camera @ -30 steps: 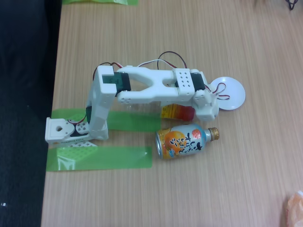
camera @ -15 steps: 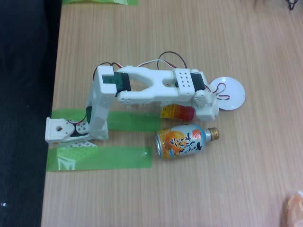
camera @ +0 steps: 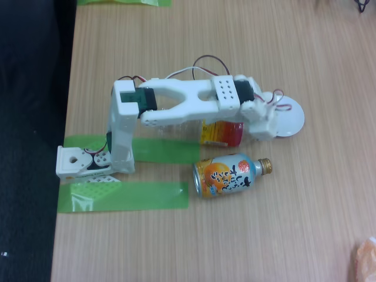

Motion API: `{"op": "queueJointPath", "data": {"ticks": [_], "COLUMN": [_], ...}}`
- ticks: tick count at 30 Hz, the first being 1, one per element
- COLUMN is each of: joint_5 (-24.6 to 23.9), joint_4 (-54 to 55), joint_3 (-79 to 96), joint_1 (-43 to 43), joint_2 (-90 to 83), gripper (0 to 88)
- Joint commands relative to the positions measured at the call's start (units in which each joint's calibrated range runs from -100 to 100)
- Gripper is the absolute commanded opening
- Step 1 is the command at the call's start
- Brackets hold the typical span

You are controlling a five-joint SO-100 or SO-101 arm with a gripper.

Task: Pick up the plastic bottle and stand it up on the white place

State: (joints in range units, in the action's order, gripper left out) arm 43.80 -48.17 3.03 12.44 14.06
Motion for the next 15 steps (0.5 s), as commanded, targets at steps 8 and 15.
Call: {"op": "queueJointPath", "data": {"ticks": [8,15], "joint_5": [0.05,0.16], "joint_4": [-0.32,-0.41], "joint_3": [-3.43,-3.07], "joint_1": [-0.37,-0.44], "joint_2": [-7.88,-7.8], "gripper": [19.5,30.3]}}
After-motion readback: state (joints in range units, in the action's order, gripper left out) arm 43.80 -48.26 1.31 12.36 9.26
